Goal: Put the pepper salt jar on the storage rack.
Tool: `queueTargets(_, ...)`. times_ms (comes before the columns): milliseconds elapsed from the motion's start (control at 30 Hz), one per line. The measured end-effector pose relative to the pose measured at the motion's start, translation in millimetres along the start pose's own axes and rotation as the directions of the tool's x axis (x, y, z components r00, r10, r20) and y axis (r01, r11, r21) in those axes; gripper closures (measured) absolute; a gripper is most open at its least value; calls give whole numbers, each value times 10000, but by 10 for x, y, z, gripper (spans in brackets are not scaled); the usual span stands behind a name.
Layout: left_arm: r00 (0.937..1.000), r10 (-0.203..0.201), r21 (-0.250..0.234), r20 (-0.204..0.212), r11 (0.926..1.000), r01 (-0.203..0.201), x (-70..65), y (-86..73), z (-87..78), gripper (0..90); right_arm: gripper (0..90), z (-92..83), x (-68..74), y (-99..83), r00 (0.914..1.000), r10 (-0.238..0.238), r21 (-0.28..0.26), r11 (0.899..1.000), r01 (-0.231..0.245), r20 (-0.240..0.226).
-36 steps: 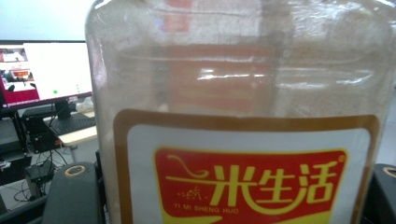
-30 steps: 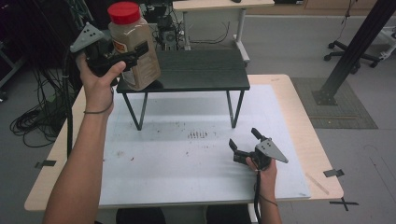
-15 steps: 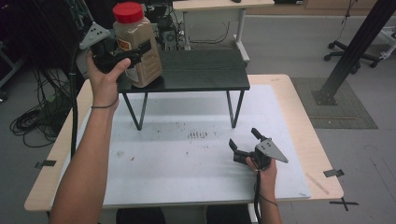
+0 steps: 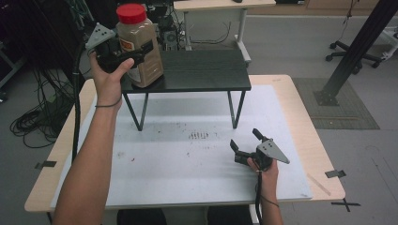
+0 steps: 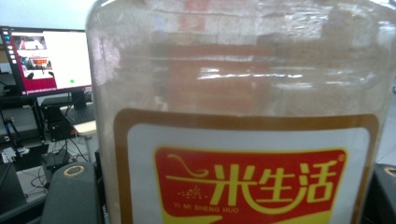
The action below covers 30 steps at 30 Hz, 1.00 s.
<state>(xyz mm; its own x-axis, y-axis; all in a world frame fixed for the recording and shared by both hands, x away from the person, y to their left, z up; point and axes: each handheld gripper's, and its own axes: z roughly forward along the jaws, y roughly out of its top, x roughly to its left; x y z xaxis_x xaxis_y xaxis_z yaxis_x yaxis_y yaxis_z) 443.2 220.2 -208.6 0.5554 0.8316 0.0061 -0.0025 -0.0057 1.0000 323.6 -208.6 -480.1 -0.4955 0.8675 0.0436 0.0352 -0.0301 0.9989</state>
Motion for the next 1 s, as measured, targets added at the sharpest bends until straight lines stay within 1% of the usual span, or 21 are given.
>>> queueTargets(333, 9999, -65, 46, -81, 10000, 66, 6, -19, 14, 249, 12, -1, 0, 0, 10000, -1, -3, 10000, 1, 1)
queueTargets(467, 9998, -196, 5, -46, 9998, 196, 15, -31, 17, 246, 12, -1, 0, 0, 10000, -5, -5, 10000, 5, 0)
queueTargets(1000, 9998, -203, 44, -19, 9998, 203, 19, -29, 17, 238, 12, 0, 1, -1, 10000, -14, -17, 10000, 14, -2)
